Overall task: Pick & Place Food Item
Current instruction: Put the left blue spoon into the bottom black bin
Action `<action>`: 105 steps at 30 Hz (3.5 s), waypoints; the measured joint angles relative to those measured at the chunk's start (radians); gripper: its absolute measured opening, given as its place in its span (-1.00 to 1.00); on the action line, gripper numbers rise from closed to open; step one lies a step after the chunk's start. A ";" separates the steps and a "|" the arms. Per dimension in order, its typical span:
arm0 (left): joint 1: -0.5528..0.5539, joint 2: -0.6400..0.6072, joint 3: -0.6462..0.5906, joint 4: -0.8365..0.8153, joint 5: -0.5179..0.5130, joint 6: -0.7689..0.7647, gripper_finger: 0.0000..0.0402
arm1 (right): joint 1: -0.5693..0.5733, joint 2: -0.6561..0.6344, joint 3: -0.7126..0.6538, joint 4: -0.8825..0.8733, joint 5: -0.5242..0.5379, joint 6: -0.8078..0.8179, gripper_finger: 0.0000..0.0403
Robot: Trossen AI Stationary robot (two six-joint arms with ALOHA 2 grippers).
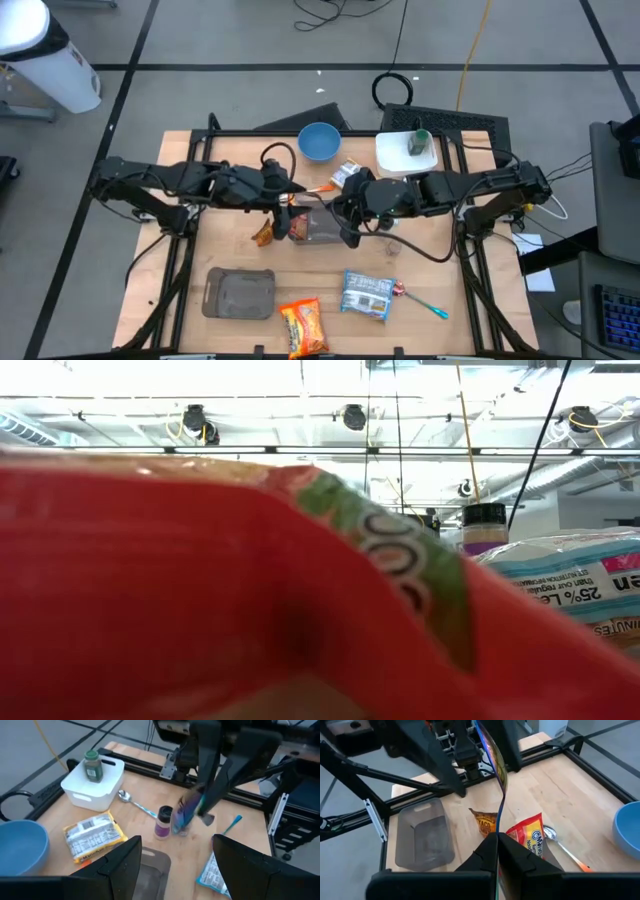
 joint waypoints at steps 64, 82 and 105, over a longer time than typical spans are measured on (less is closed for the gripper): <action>0.058 0.000 0.000 0.086 0.144 0.058 -0.95 | -0.002 0.000 0.000 0.024 -0.005 -0.020 -1.00; 0.056 -0.030 0.000 0.027 0.153 0.050 -0.97 | -0.023 0.000 0.000 0.067 0.003 -0.018 -0.06; -0.140 -0.228 0.001 -0.514 0.041 -0.356 -0.97 | -0.070 0.000 0.000 0.060 0.002 -0.055 0.08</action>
